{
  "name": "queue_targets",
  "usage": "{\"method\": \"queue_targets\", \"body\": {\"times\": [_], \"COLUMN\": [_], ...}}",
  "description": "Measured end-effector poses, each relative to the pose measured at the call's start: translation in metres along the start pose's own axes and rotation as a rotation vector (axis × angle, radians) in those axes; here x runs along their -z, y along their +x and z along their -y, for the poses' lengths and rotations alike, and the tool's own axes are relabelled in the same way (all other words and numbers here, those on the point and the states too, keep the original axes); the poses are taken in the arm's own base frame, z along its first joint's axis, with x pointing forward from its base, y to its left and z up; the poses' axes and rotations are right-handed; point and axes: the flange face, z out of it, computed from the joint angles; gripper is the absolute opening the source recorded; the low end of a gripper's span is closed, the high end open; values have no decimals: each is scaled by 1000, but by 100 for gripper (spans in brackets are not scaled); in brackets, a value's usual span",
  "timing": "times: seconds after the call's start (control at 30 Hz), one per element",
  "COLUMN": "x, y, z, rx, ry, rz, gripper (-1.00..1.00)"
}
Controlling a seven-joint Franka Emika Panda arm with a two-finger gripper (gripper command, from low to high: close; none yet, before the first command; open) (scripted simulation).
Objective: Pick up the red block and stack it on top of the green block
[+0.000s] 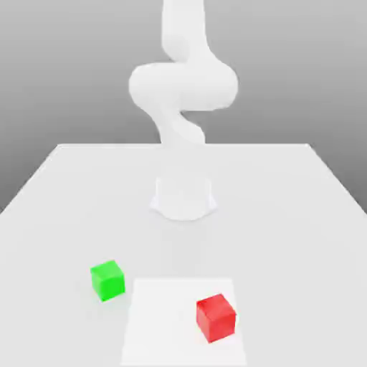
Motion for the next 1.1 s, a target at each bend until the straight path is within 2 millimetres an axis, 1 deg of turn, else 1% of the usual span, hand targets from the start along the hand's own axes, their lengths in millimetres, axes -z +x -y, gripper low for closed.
{"method": "queue_targets", "body": {"times": [0.13, 0.2, 0.3, 0.43, 0.57, 0.67, 0.73, 0.9, 0.93, 1.1], "x": [-91, -133, -192, -261, -318, -352, -370, -414, -420, -420], "y": [-18, -32, -58, -102, -151, -191, -213, -243, -248, -248], "z": [-8, -15, -29, -56, -92, -123, -146, -177, -182, -182], "rx": [60, 90, 137, 203, 273, 332, 362, 375, 374, 374], "ry": [-63, -96, -146, -218, -295, -356, -394, -409, -410, -410], "rz": [124, 182, 266, 372, 471, 542, 580, 596, 596, 597], "gripper": [0, 0, 0, 0, 0, 0, 0, 0, -100, -100]}}
